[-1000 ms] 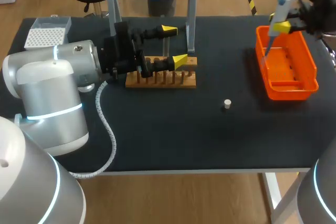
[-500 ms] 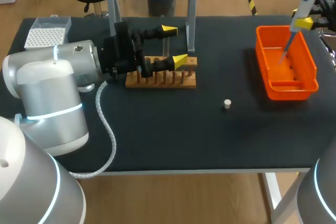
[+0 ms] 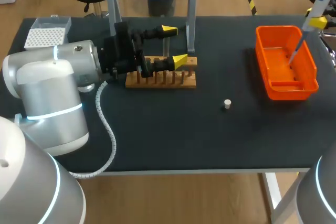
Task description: Invert the test tube, pick up the pipette, mount the tip to pipette, aspirate from beaker and dispense into the tube, eject the tip, return the pipette, and cap with the stopper.
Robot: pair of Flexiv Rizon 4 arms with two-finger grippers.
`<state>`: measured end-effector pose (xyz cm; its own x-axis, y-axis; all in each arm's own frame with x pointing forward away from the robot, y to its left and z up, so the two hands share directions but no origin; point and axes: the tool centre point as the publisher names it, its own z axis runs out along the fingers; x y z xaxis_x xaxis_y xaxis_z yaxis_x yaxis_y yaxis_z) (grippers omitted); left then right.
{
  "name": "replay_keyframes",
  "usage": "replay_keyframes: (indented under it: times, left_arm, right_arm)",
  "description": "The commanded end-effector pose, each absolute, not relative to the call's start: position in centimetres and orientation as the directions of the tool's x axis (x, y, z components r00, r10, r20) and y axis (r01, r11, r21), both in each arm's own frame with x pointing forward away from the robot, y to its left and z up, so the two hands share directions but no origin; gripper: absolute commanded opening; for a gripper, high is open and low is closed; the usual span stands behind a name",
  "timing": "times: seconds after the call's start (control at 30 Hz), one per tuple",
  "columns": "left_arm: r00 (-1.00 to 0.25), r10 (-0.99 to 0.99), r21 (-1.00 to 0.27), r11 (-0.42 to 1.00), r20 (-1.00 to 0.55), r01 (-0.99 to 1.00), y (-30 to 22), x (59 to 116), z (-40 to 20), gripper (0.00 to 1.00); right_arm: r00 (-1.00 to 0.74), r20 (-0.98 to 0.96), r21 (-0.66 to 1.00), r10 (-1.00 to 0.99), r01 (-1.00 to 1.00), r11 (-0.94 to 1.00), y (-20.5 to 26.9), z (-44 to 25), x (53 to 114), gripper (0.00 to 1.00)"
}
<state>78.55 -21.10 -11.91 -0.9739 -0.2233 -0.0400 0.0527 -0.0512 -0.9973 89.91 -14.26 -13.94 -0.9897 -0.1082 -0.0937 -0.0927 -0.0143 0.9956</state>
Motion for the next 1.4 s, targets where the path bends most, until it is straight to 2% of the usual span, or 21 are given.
replay_keyframes:
  times: [0.03,1.4]
  left_arm:
    - [-0.972,-0.23,-0.997,-0.052,-0.042,0.055,-21.3,78.4,-12.0,1.0]
    - [-0.972,-0.23,-0.997,-0.052,-0.042,0.055,-21.3,78.4,-12.0,1.0]
  right_arm:
    - [-0.982,-0.096,0.995,-0.164,-0.093,-0.022,-15.2,-14.4,90.8,0.0]
    - [-0.985,-0.091,0.996,-0.146,-0.092,0.002,-16.7,-15.5,91.1,0.0]
